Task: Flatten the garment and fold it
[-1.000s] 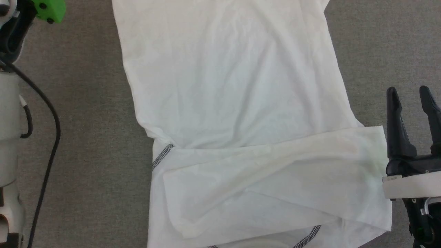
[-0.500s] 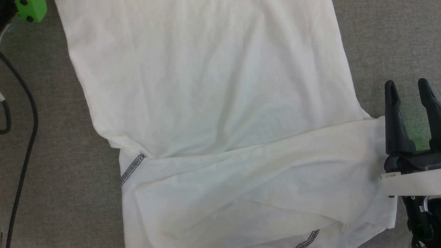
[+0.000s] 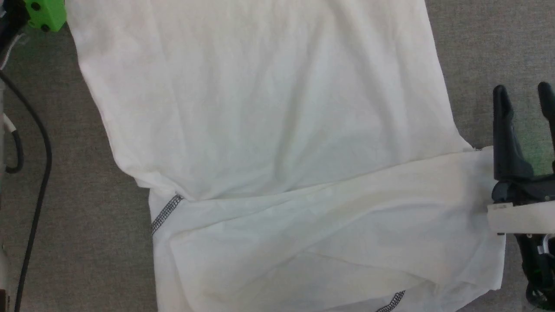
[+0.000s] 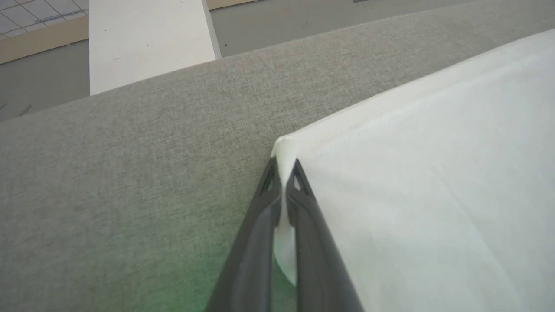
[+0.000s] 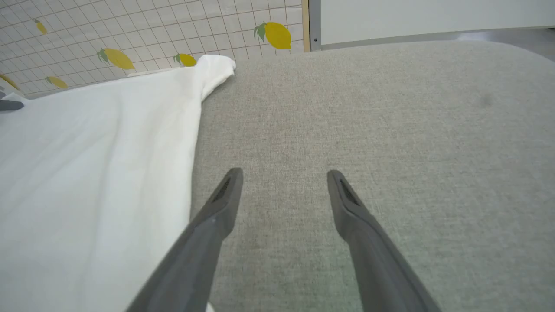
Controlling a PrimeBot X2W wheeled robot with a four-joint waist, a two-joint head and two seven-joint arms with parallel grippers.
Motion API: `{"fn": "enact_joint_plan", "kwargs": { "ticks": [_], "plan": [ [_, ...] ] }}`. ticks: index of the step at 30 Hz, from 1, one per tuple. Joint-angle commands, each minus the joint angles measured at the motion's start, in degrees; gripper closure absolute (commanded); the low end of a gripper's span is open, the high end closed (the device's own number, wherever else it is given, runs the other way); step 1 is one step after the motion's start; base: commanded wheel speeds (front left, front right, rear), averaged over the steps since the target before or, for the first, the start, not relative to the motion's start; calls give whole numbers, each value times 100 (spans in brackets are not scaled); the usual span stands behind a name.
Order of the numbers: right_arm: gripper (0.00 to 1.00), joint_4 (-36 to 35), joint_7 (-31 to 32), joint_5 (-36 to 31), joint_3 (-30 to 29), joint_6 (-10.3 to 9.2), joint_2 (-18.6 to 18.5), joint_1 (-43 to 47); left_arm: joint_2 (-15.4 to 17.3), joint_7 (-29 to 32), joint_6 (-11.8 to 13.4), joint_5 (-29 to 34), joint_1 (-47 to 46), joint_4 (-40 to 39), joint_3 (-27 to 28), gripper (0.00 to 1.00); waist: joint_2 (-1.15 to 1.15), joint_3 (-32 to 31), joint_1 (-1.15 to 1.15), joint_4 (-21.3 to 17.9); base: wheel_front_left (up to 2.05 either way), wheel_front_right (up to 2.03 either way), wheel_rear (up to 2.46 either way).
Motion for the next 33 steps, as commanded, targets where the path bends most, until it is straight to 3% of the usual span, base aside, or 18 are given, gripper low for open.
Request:
{"fn": "enact_joint_plan", "kwargs": {
  "ticks": [1, 6, 11, 15, 21, 27, 33],
  "plan": [
    [0, -133, 90, -139, -30, -8, 4, -259, -23, -44, 25, -68, 170, 54, 18, 100, 0, -125, -1, 136, 0, 0, 0],
    [0, -543, 769, -696, 34, -8, -35, -1233, -126, -174, 15, -189, 438, 52, -7, 100, 0, -381, -1, 398, 0, 0, 0],
    [0, -358, 1720, -651, 246, -8, -454, -2775, -234, -312, 2, -330, 681, 2, -18, 100, 0, -558, -1, 629, 0, 0, 0],
    [0, 305, 2449, -567, 435, -8, -735, -3899, -283, -374, -9, -398, 779, -28, -41, 100, 0, -612, -1, 769, 0, 0, 0],
    [0, 1858, 3492, -730, 356, -8, -671, -5127, -360, -442, -12, -483, 794, -83, -58, 100, 0, -542, -1, 998, 0, 0, 0],
    [0, 3075, 4373, -1122, -80, -8, -299, -5560, -484, -521, -15, -489, 703, -68, -143, 100, 0, -398, -1, 1190, 0, 0, 0],
    [0, 3610, 4649, -1479, -373, -8, -98, -5697, -618, -575, -29, -488, 573, 0, -268, 100, 0, -294, -1, 1323, 0, 0, 0]
  ]
}}
